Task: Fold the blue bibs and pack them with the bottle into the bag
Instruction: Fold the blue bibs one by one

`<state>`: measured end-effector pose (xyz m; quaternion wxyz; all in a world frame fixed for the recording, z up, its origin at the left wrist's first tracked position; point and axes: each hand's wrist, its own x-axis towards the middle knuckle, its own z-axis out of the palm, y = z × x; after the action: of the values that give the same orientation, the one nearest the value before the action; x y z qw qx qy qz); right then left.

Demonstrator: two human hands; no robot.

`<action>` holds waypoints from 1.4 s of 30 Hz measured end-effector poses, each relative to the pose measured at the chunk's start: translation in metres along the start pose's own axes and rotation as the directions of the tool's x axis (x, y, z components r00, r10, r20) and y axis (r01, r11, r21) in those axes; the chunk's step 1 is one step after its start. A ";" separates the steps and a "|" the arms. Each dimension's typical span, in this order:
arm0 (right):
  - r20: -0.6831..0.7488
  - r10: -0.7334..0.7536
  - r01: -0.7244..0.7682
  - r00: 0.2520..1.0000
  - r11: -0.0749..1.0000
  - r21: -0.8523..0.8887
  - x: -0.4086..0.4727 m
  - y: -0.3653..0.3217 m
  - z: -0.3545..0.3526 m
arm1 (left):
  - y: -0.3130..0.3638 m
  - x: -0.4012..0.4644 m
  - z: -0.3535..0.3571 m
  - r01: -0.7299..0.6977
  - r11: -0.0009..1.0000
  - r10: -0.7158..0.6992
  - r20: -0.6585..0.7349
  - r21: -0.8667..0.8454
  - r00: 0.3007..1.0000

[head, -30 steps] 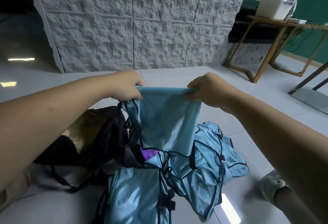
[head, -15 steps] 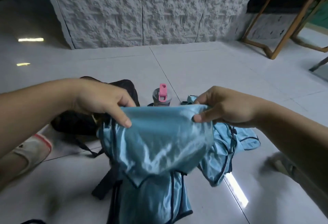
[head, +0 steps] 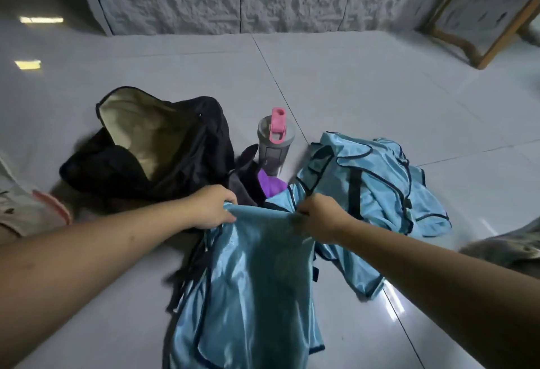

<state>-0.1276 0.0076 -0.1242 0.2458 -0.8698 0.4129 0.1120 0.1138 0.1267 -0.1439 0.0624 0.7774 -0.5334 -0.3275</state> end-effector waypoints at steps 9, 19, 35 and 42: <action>-0.128 0.109 -0.120 0.986 0.990 -0.079 0.029 0.003 0.020 | -0.007 0.026 0.026 0.040 0.914 0.003 -0.106 0.403 0.994; -0.536 0.204 -0.143 0.819 0.978 0.153 0.011 0.071 -0.029 | 0.114 0.052 0.020 -0.071 0.929 0.171 -0.250 0.363 0.953; -0.027 0.669 -0.464 0.743 0.544 0.699 -0.003 0.220 -0.038 | 0.206 0.107 0.077 0.038 0.910 -0.028 0.030 -0.414 0.999; -0.067 0.591 -0.291 0.804 0.489 0.822 -0.009 0.214 -0.060 | 0.213 0.108 0.074 0.015 0.770 -0.052 -0.039 -0.638 0.998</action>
<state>-0.2995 -0.1334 -0.1409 0.4837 -0.5404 0.6670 -0.1706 -0.0740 -0.0385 -0.1540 0.3307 0.7285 -0.3749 -0.4684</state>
